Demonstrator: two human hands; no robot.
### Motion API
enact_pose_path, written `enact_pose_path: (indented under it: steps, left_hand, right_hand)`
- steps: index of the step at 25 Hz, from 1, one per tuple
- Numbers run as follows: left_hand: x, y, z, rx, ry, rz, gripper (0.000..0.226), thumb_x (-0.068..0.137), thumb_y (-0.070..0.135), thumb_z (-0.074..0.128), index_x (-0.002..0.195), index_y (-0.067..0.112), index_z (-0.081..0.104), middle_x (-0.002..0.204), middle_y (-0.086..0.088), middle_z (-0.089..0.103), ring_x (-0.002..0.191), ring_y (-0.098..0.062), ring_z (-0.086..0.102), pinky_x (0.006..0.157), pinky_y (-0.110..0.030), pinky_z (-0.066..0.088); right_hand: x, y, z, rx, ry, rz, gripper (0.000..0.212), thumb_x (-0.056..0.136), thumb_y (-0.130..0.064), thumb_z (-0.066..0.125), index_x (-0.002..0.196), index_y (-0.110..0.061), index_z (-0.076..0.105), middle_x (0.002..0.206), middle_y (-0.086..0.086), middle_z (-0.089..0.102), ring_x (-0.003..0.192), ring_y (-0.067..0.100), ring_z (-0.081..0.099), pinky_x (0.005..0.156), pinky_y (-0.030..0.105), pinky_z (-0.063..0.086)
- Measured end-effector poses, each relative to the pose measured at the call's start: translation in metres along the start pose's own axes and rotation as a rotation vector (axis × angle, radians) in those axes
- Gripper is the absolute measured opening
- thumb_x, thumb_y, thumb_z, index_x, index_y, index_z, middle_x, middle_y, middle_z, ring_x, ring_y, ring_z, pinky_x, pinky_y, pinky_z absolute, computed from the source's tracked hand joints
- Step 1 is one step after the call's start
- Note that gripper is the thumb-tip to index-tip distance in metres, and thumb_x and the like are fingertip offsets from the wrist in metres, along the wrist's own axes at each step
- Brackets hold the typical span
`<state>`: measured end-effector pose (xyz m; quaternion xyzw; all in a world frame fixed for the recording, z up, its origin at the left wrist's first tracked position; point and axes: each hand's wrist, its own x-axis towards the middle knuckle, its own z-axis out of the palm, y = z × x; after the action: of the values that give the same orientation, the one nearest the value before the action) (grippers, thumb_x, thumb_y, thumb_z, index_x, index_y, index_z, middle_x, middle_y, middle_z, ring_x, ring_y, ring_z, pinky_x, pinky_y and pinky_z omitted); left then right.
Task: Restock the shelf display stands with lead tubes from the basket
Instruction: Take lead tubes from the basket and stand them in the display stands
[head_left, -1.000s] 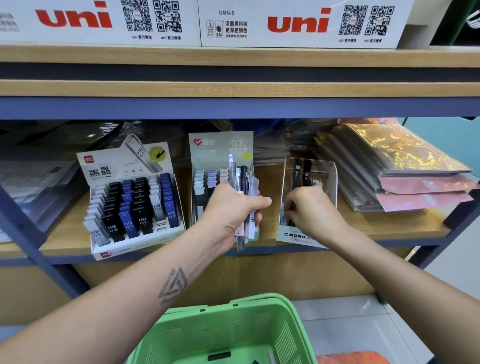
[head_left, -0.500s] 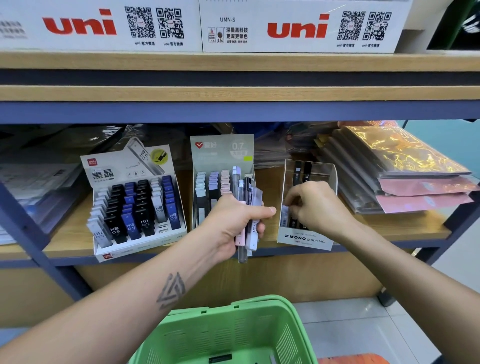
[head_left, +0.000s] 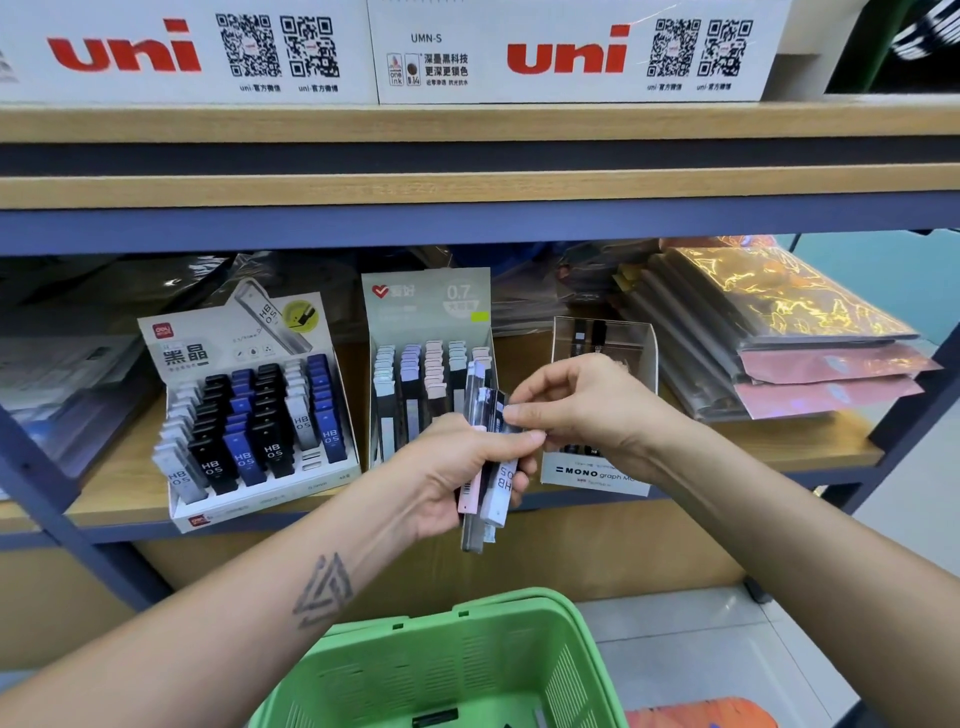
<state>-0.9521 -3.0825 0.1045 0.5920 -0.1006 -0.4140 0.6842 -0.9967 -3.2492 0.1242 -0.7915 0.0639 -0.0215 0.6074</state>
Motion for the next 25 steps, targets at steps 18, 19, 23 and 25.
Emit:
enact_pose_path:
  steps: [18, 19, 23, 25]
  left_hand:
    - [-0.045, 0.038, -0.066, -0.028, 0.248, 0.09, 0.023, 0.097, 0.022, 0.064, 0.09, 0.001, 0.064, 0.067, -0.019, 0.062, 0.046, -0.019, 0.052, 0.043, -0.022, 0.045]
    - [-0.049, 0.041, -0.075, -0.073, 0.293, 0.084, 0.025, 0.098, 0.024, 0.061, 0.085, 0.003, 0.061, 0.065, -0.018, 0.062, 0.044, -0.019, 0.052, 0.042, -0.021, 0.045]
    - [-0.068, 0.053, -0.122, -0.213, 0.443, 0.068, 0.021, 0.101, 0.023, 0.054, 0.084, 0.01, 0.053, 0.061, -0.012, 0.06, 0.042, -0.016, 0.052, 0.039, -0.019, 0.043]
    - [-0.081, 0.055, -0.143, -0.225, 0.482, 0.063, 0.021, 0.101, 0.021, 0.052, 0.083, 0.011, 0.051, 0.06, -0.01, 0.059, 0.042, -0.015, 0.051, 0.038, -0.019, 0.043]
  right_hand:
    - [0.025, -0.026, 0.053, -0.471, -0.247, -0.33, 0.01, 0.094, -0.012, 0.069, 0.104, -0.013, 0.067, 0.084, 0.004, 0.075, 0.076, 0.017, 0.072, 0.079, 0.041, 0.059]
    - [0.028, -0.029, 0.061, -0.39, -0.247, -0.292, 0.007, 0.095, -0.009, 0.068, 0.101, -0.011, 0.065, 0.084, 0.007, 0.076, 0.077, 0.021, 0.073, 0.082, 0.045, 0.06]
    - [0.042, -0.043, 0.088, -0.191, -0.067, -0.288, 0.004, 0.088, -0.013, 0.075, 0.09, -0.011, 0.072, 0.081, -0.001, 0.071, 0.073, 0.008, 0.064, 0.074, 0.027, 0.052]
    - [0.049, -0.048, 0.105, -0.21, 0.0, -0.335, 0.005, 0.086, -0.013, 0.077, 0.087, -0.013, 0.072, 0.08, 0.002, 0.069, 0.07, 0.005, 0.06, 0.07, 0.022, 0.051]
